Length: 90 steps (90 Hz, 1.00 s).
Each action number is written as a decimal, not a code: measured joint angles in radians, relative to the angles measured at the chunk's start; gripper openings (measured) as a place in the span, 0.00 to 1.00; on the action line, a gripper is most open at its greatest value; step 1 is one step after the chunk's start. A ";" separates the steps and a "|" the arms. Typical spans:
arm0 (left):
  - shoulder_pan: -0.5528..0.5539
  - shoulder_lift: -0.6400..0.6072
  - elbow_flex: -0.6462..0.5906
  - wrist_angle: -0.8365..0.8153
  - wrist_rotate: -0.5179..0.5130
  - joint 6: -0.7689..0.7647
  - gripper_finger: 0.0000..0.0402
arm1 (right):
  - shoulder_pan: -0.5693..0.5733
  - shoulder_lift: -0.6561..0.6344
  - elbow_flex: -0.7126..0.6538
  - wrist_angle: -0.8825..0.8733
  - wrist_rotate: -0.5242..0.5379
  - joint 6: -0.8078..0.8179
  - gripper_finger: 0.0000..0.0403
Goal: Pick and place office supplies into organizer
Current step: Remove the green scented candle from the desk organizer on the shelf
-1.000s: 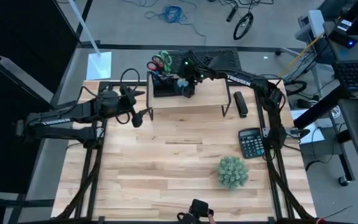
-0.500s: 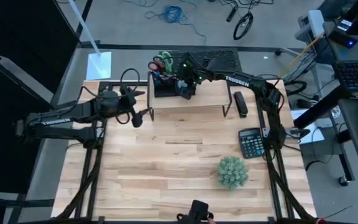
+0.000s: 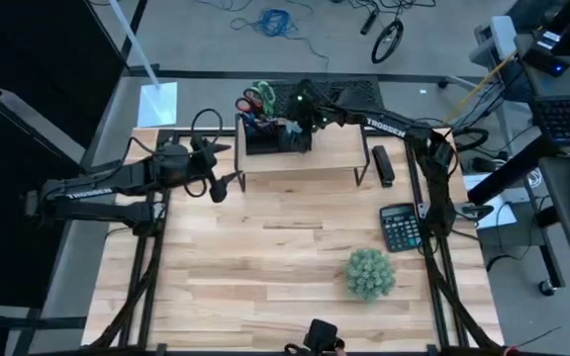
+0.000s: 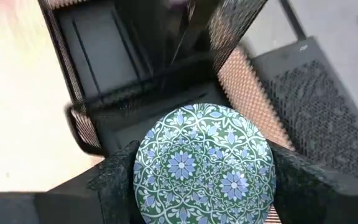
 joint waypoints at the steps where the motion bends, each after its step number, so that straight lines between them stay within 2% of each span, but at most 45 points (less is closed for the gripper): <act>1: 0.000 0.000 0.000 0.000 0.000 0.000 0.89 | 0.000 -0.002 0.003 0.000 0.000 0.001 0.67; 23: 0.000 0.000 0.000 0.000 0.000 0.000 0.89 | 0.019 -0.042 0.117 -0.071 -0.002 0.012 0.67; 44: 0.000 0.000 0.000 0.000 0.000 0.000 0.89 | 0.076 -0.074 0.244 -0.345 -0.013 0.051 0.67; 64: 0.000 0.000 0.000 0.000 0.000 0.000 0.89 | 0.162 -0.113 0.246 -0.525 -0.009 0.179 0.67; 78: 0.000 0.000 0.000 -0.001 0.000 -0.001 0.89 | 0.268 -0.115 0.246 -0.617 -0.007 0.274 0.67; 90: 0.000 0.000 0.000 -0.003 0.007 -0.001 0.89 | 0.372 -0.115 0.210 -0.623 0.068 0.339 0.67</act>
